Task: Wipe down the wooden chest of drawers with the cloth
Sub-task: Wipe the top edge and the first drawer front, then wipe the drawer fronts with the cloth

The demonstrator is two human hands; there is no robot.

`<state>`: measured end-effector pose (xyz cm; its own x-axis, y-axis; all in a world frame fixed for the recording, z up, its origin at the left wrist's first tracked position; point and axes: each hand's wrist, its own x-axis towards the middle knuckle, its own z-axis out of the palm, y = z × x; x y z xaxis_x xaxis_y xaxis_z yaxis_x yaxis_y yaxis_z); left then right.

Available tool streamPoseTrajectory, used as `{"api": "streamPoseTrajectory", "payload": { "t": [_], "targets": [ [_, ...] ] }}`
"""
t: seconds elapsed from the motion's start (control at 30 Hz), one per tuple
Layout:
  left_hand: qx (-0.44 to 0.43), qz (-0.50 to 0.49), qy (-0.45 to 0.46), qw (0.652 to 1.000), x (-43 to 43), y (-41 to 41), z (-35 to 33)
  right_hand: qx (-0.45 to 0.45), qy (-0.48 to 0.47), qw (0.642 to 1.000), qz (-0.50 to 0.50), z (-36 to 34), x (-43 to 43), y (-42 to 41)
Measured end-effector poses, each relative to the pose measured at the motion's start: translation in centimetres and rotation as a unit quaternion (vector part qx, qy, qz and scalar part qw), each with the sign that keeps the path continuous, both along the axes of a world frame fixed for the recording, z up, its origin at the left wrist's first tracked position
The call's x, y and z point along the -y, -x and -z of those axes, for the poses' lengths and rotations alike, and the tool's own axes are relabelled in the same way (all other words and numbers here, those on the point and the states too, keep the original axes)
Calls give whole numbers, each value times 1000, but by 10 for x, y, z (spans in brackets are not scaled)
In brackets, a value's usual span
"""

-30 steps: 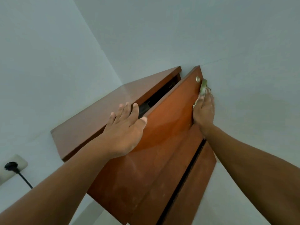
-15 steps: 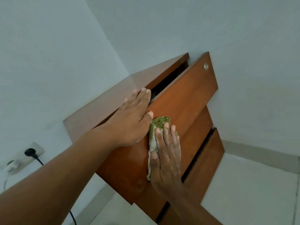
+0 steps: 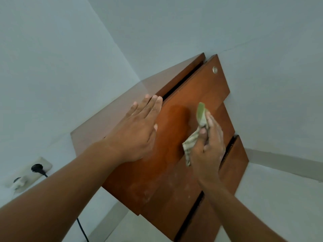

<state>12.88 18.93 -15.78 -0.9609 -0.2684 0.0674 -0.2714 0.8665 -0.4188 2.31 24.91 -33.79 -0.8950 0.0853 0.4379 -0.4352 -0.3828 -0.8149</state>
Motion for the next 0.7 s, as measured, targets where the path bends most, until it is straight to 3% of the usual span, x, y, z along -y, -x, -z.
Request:
{"api": "streamPoseTrajectory", "payload": {
  "t": [0.2,0.3,0.4,0.57,0.7],
  "targets": [
    [36,-15,220,975,12,-7,-2,-236,-23,969,-74,29,25,-119],
    [76,-7,265,961,21,-12,-11,-325,-131,933,-79,35,40,-131],
    [71,37,255,964,33,-15,-18,-379,-222,896,-62,39,54,-128],
    [51,86,257,961,45,-18,-13,-295,-280,912,-57,11,66,-74],
    [47,117,295,947,48,-18,-10,-149,-253,954,-53,2,77,9]
  ]
}}
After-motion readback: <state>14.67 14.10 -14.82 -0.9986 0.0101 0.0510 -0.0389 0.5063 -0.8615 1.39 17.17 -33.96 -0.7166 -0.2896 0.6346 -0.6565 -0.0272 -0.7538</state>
